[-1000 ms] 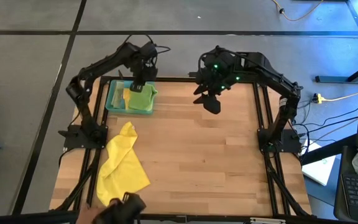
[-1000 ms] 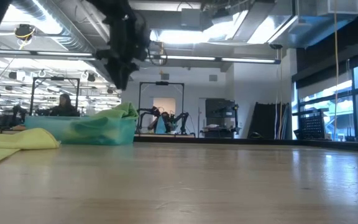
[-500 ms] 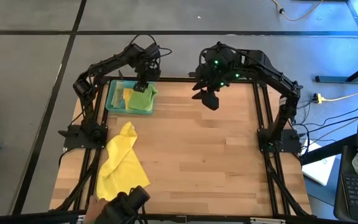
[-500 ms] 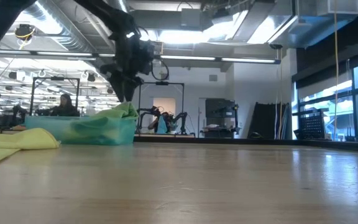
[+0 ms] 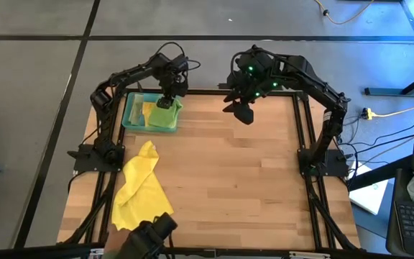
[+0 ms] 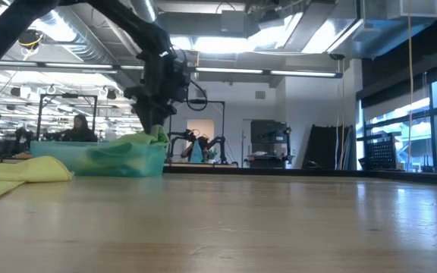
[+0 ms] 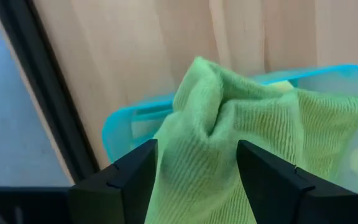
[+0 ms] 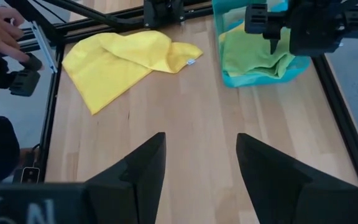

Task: Fold microfiber towels
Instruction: Stack the folded green microfiber cloth on top of the yellow microfiber cloth in the blue bin

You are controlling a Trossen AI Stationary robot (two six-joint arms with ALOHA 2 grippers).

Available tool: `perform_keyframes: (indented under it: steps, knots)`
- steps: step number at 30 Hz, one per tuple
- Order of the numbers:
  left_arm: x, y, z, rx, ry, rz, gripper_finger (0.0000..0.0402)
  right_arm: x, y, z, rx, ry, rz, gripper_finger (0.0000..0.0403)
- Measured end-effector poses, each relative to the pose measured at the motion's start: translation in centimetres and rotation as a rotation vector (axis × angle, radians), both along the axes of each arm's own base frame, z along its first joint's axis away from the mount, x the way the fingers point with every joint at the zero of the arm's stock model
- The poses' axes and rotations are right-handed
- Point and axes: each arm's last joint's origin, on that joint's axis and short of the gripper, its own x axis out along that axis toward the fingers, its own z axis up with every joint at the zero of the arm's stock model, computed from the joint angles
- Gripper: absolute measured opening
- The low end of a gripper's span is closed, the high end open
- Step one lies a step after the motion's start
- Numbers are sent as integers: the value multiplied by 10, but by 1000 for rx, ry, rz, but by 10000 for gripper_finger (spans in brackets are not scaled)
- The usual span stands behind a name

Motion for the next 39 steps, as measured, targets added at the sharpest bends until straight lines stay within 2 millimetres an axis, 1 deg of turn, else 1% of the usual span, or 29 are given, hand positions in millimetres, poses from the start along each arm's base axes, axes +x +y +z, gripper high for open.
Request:
perform_keyframes:
  steps: [5,8,11,16,17,18,22,24,27,30,32,35,37,39]
  knots:
    - [0,0,1,29,29,31,210,0,0,0,1,2,0,197]
    - [-3,-3,1,7,71,34,188,0,-1,0,-7,0,1,197]
    - [0,-9,1,-9,87,48,139,0,-2,0,-23,0,9,197]
    - [7,-20,1,-29,112,74,33,0,-2,0,-28,-1,14,197]
    - [8,-22,1,-34,119,80,18,0,-2,0,-28,0,14,197]
    - [9,-24,1,-37,124,94,11,0,-2,0,-29,-1,14,197]
    - [8,-28,2,-10,191,174,10,0,-2,0,-31,-1,17,197]
    - [6,-29,7,23,244,240,5,0,-2,0,-38,-1,23,197]
    - [0,-24,21,64,277,388,4,0,-2,0,-48,-6,32,197]
    - [-7,-19,38,73,277,574,3,1,-2,1,-66,-22,46,197]
    - [-9,-14,48,63,228,714,3,1,-2,2,-74,-29,50,197]
    - [-14,-8,64,-43,111,928,2,2,-3,2,-79,-36,54,197]
    - [-18,-6,77,-123,37,1015,2,2,-2,2,-79,-38,61,197]
    - [-21,-6,84,-162,-2,1059,1,2,-2,2,-81,-39,65,197]
